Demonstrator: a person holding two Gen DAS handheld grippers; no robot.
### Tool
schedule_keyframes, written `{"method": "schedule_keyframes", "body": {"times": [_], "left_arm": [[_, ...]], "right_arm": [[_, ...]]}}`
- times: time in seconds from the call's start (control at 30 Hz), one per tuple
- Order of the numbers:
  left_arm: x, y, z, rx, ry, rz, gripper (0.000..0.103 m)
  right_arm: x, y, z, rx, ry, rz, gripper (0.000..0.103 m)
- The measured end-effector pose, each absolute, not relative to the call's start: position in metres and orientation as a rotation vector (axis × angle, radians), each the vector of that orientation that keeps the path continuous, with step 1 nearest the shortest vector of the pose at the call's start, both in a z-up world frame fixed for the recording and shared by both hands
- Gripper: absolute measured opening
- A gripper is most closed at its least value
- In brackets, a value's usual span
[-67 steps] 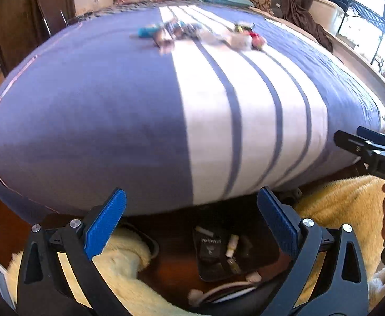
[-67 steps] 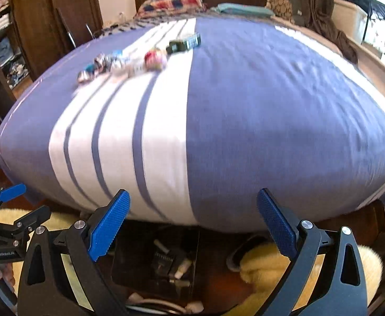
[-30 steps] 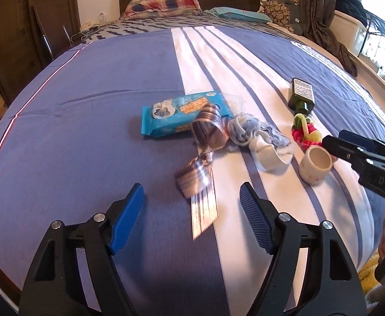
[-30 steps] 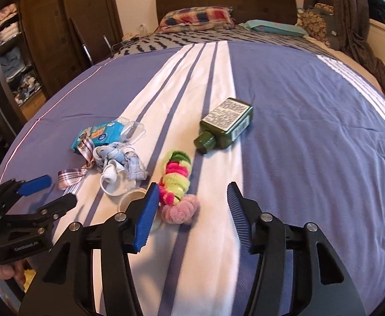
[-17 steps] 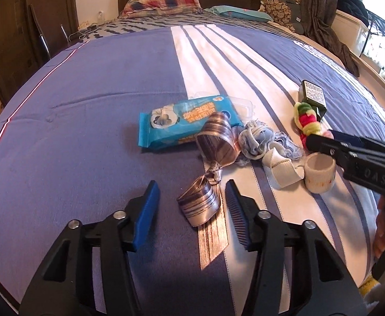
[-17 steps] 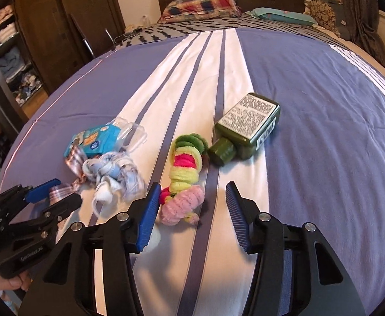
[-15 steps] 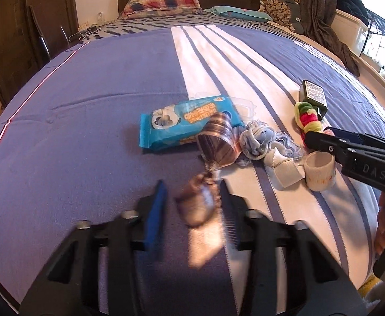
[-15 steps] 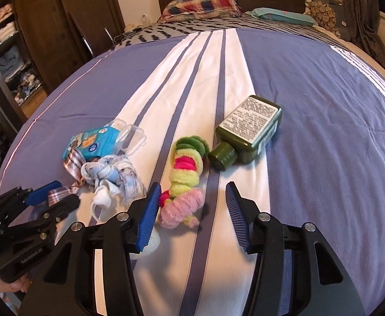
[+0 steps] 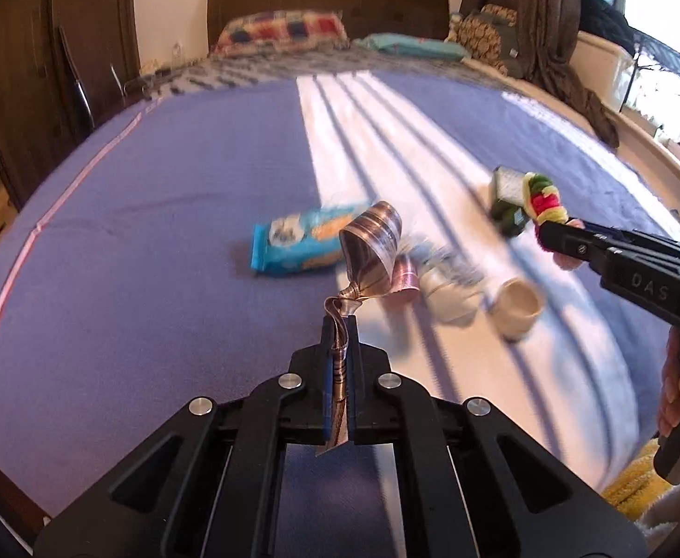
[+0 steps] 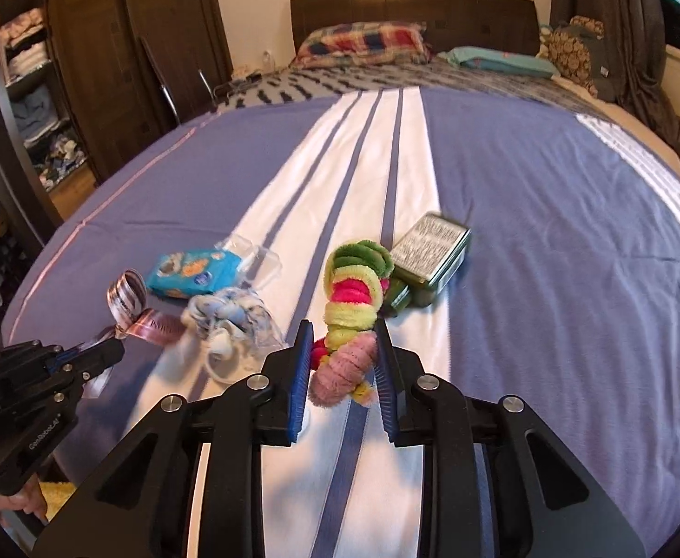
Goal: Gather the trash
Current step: 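Carry the ribbon and fuzzy toy down toward the floor bin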
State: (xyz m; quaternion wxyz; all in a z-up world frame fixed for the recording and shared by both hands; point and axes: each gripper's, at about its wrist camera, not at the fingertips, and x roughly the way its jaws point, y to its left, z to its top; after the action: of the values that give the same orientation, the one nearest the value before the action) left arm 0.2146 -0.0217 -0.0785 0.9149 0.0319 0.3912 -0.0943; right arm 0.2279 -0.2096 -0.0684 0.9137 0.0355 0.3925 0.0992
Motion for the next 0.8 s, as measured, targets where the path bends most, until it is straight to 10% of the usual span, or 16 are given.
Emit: {"method": "schedule_keyframes", "body": {"times": [0.8], "left_arm": [[0.055,-0.050,-0.014,0.072,0.651,-0.306,0.003]], "right_arm": [[0.067,-0.218,0.006,0.049,0.638,0.212,0.026]]}}
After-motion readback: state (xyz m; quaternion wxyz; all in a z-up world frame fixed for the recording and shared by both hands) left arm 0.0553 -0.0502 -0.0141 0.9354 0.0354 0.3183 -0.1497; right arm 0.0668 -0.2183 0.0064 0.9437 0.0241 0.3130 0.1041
